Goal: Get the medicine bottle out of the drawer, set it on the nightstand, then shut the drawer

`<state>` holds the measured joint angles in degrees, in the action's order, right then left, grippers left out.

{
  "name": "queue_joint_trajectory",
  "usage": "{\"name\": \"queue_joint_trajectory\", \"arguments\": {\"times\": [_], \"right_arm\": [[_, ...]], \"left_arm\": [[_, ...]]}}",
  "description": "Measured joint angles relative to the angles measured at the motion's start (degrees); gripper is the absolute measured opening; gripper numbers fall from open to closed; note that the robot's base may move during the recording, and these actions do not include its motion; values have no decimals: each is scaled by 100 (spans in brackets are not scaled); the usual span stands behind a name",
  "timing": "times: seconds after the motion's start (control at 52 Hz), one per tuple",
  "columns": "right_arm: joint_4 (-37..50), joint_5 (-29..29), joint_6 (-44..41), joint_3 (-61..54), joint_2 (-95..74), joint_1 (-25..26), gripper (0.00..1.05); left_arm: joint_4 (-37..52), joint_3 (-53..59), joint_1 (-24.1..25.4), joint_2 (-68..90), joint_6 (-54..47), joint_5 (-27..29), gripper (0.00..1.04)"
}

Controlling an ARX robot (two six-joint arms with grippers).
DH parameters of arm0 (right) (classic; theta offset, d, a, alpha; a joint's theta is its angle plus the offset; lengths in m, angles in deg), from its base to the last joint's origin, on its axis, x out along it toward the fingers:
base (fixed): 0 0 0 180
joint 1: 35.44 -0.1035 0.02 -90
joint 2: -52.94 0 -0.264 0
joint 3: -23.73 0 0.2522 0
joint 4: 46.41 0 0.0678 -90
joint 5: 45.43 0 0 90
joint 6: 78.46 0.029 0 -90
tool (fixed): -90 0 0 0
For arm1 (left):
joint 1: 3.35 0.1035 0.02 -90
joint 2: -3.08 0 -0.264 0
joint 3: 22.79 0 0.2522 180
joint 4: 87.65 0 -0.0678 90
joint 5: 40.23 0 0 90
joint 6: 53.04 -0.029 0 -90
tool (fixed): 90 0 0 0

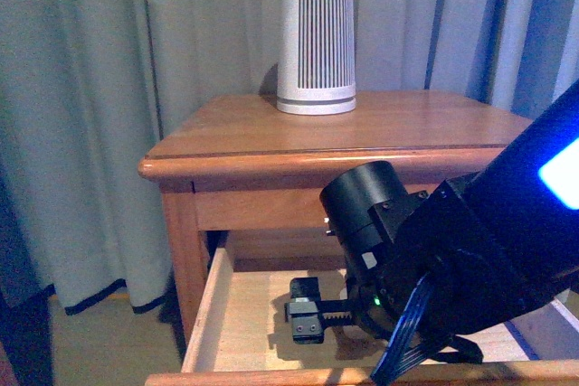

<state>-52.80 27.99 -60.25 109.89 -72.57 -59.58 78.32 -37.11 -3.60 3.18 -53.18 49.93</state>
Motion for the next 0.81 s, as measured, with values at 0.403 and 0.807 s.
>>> {"name": "queue_joint_trajectory", "arguments": {"times": [0.403,0.807], "right_arm": [[33,-133,35,372,-415,-24,73],[-164,-511,144,39,175,-4,30]], "left_arm": [[0,0,0,0,0,0,98],[0,0,0,0,0,0,98]]}}
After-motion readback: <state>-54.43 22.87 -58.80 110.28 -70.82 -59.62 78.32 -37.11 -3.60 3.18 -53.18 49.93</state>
